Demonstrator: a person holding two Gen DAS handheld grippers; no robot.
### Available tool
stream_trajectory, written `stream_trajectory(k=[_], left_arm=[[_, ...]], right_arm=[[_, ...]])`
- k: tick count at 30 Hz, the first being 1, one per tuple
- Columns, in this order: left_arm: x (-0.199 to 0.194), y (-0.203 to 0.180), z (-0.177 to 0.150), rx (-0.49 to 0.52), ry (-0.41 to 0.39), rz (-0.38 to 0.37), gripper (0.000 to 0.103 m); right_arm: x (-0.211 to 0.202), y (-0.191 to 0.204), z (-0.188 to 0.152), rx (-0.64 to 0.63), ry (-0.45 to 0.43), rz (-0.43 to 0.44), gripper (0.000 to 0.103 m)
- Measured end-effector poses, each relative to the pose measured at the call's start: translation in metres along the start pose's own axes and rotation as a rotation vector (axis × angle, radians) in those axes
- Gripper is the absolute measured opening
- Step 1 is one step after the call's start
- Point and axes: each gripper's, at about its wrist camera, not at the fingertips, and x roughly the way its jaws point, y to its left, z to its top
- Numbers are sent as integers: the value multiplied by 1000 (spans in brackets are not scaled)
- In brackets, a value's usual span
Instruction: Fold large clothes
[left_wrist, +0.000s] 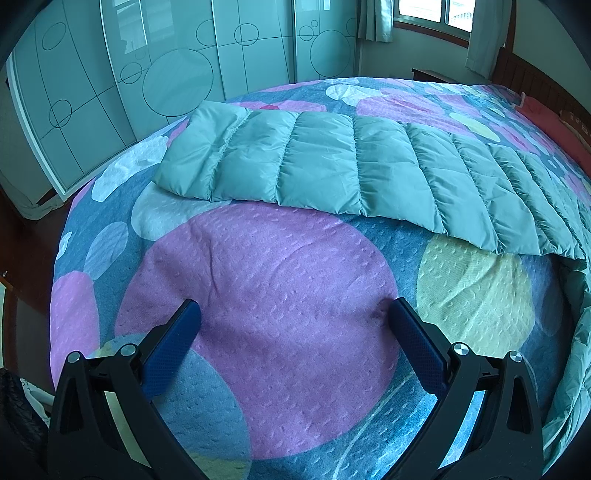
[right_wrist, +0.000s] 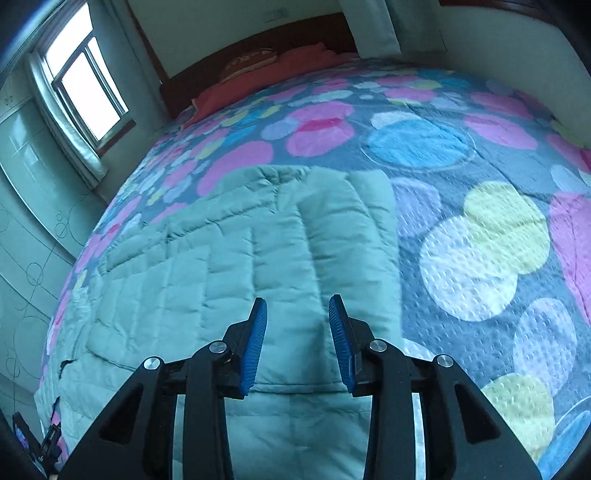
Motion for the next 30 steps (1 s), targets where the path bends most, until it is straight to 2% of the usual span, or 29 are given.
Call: stream_trajectory(k=[2,6,8,10,14,16,19,23,25,26,28,30], left_arm=[[0,0,0,1,0,1,101],[0,0,1,-1,-1,-1,101],[0,0,0,1,-1,1,101],[1,0,1,1,-1,2,101],[0,0,0,-1,-1,-1,101],[0,0,0,-1,-1,-1,101],[0,0,0,0,-1,-1,101],[0,-1,1,-1,-3,0,101],[1,-1,1,1,-3,1,101],[0,-1,0,-2,-2,-2,101],[0,-1,0,-1,-3,-1,101],[1,-1,1,-1,-2,-1,101]], right_arm=[[20,-8,-10,1,68,17,36],[17,-6,-7,-22,72,22,36],[7,-6,7,-12,28,41,36],[2,-5,25,-14,-22,21,36],[18,-9,55,-14,-63,-1,36],[37,-14,62,-14,-47,-30,36],[72,-22,60,-1,64,-49,36],[61,-13,64,-12,29,-72,36],[57,-5,67,-23,5,-74,43],[59,-1,67,-33,3,-83,51],[72,6,66,-58,22,-102,55],[89,13,61,-112,47,-136,65]])
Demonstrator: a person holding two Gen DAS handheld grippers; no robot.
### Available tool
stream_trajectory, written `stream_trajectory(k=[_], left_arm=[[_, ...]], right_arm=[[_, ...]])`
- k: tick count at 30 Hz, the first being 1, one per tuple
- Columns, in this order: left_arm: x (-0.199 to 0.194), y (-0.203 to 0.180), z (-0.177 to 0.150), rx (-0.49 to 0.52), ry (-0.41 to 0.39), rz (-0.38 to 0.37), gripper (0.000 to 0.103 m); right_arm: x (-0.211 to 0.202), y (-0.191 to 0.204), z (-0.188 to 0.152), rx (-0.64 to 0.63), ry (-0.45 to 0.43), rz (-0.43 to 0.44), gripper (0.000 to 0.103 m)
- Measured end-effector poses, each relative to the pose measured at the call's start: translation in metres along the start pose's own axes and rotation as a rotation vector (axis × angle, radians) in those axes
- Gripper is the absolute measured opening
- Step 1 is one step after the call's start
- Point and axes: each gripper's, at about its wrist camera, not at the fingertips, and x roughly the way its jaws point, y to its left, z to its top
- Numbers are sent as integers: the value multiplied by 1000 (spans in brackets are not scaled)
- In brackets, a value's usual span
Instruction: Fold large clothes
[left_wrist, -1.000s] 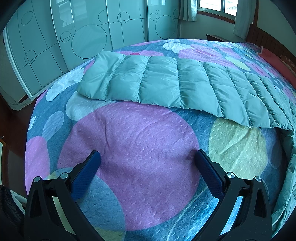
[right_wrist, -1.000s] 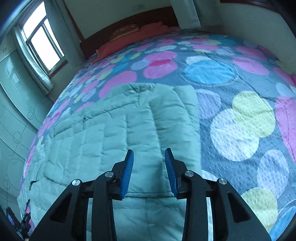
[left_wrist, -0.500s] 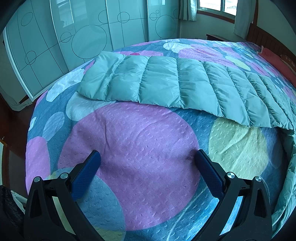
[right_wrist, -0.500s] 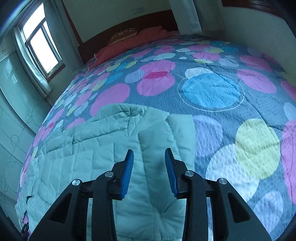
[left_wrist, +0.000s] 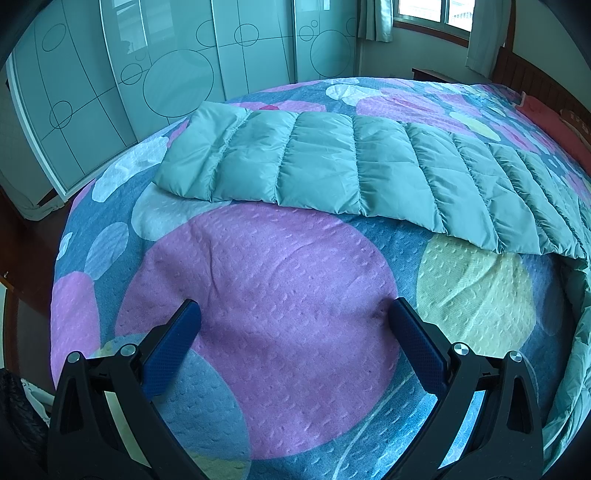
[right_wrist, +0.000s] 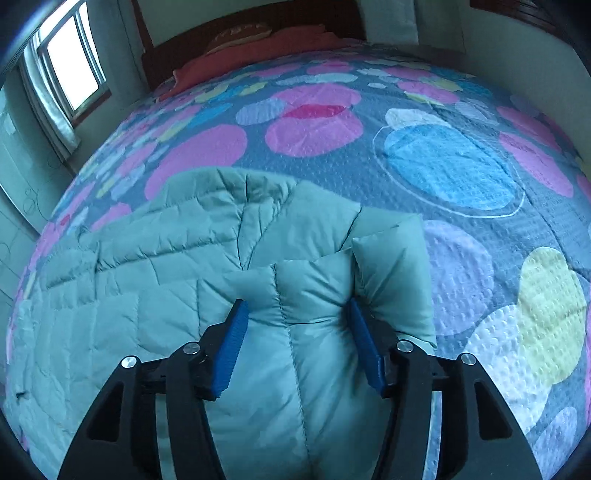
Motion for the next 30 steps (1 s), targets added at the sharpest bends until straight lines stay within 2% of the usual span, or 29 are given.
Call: stream_trajectory(k=[2,6,11,14,19,23,30], left_arm=[[-1,0,-1,-1,-1,-2,101],[-1,0,-1,0,-2,0,101],[-1,0,-1,0,-2,0,101],[-1,0,-1,0,-2,-1,101],[-1,0,-1,-2,-2,-2,101],[0,0,-1,-2,-2,-3,101],[1,4,2,-19,13,-29,101]], right_arm=[[-5,12,1,-49,-6,-51,65],[-42,24,-8,-31,-47,-6,65],[-74,34,-46,-23,-68,16,66],[-72,40,-65,-29,-48,13,66],[-55,47,-85,-73,-51,-48,66],[-51,49,-90,-87,-64,-68,68],[-50,47,-93,-77,-76,-53,70]])
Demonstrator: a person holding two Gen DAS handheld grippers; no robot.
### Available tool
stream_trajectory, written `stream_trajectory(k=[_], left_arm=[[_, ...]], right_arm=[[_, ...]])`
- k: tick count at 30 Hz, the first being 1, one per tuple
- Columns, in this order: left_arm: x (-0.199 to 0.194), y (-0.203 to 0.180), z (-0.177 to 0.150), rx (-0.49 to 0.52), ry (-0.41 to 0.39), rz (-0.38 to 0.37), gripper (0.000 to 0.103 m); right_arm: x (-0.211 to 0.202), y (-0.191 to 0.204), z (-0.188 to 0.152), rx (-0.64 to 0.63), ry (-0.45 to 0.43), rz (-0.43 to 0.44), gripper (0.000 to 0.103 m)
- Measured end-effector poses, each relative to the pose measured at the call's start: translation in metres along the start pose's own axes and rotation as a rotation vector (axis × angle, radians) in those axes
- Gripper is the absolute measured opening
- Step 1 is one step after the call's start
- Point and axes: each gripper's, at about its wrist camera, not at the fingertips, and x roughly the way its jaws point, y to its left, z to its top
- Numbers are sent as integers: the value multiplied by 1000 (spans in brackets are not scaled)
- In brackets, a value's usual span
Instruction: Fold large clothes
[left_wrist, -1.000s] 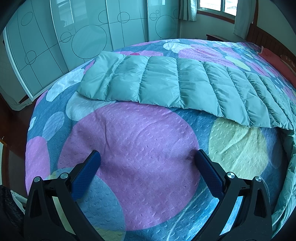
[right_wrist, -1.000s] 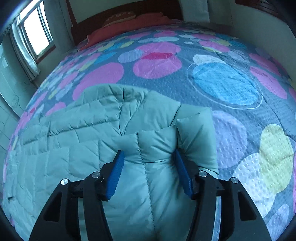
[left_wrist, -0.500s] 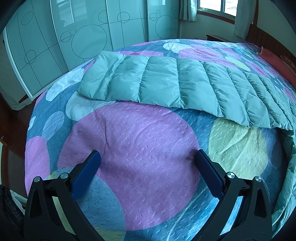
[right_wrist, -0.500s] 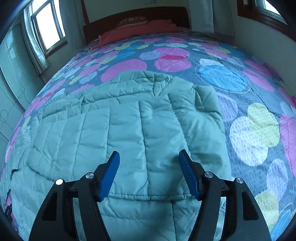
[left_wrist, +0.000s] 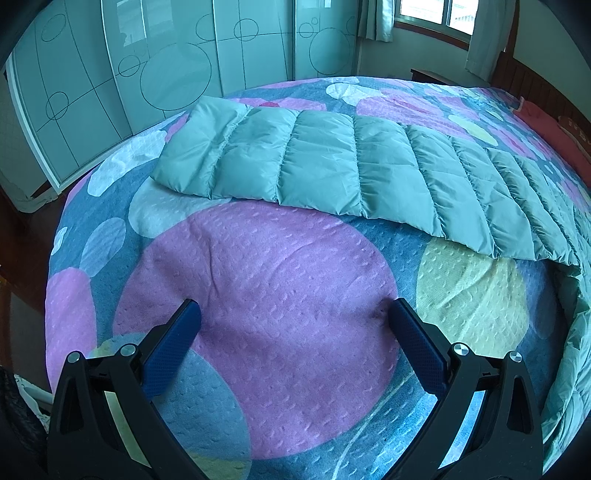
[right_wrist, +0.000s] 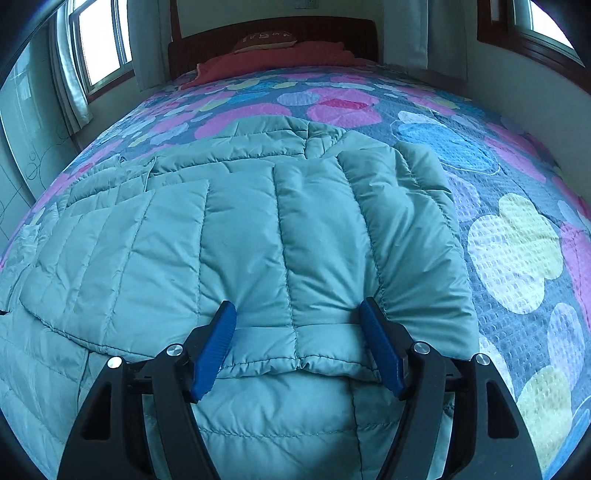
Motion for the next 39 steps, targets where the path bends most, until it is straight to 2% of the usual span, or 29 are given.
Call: stream_trajectory(k=[3,9,13,17,23,26,32,35,37,38,39], left_arm=[[0,3,2,-8,9,-22,101],[-4,16,4,-4,15,-135,101],[-5,35,12,-90,-10,-204,100],[1,62,19,-225,-18,-231,89],[20,82,38,-362,-33,-331,88],[30,86,49,-448,-47,-352,88],[45,88,65,-516,-68,-422,87],[53,99,69,-563,-81,-449,74],[56,101,73,-553,-86,-438,56],[58,101,75,-542,-86,-426,51],[59,100,77,-532,-88,-412,38]], right_arm=[[0,0,0,-4,0,1,71],[0,2,-1,-6,-4,1,73],[0,2,-1,-7,-5,6,74],[0,2,-1,-6,-6,4,74],[0,2,-1,-6,-5,4,74],[-1,2,-1,-7,-6,3,74],[-1,2,-2,-6,-7,5,75],[-1,2,-2,-7,-8,4,75],[-1,2,-2,-6,-9,5,75],[-1,2,-2,-8,-9,9,75],[-1,2,-2,-8,-10,9,75]])
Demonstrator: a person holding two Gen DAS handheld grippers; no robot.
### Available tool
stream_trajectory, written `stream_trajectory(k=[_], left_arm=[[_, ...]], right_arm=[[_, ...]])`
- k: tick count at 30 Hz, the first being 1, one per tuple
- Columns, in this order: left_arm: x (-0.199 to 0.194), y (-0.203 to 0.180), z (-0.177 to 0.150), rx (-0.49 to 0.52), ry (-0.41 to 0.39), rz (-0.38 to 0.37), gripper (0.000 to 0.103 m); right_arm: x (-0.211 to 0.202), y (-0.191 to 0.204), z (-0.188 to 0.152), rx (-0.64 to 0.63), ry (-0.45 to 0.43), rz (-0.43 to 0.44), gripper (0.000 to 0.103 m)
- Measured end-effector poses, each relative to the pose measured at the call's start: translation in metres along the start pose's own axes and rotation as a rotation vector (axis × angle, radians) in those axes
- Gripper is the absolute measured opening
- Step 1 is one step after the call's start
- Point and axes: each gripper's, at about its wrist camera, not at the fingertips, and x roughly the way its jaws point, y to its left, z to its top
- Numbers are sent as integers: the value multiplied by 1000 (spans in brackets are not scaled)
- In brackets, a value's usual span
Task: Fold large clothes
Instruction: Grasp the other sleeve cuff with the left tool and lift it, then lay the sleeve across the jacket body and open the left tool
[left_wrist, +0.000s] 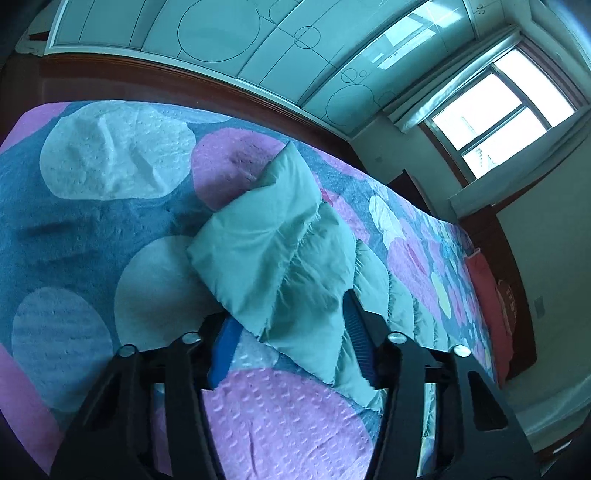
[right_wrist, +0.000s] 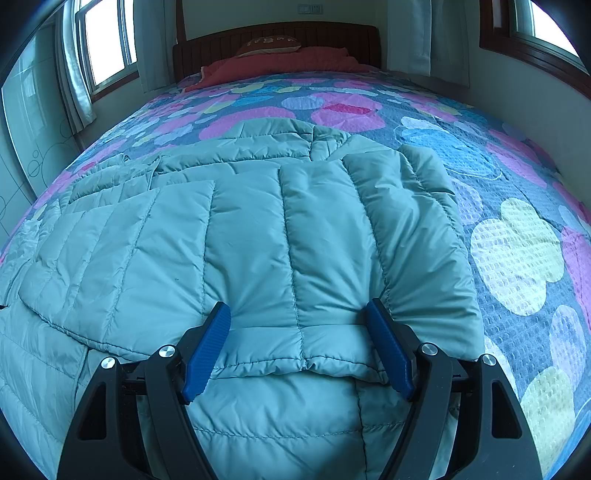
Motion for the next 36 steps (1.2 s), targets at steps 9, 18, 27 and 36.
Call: stream_trajectory(k=[9,18,27,36], left_arm=[[0,-33,9,109,-35,29,5],[-26,-156,-44,380,-33,-164,3],[-30,-276,-180,737,61,-292,3],[-20,-336,-302,999,170,-341,3]], right_arm=[[0,0,0,0,-1,-1,75],[-1,0,-1,2,-3,0,75],[-1,0,0,4,-6,4,75],[-1,0,0,8,-8,8,75]])
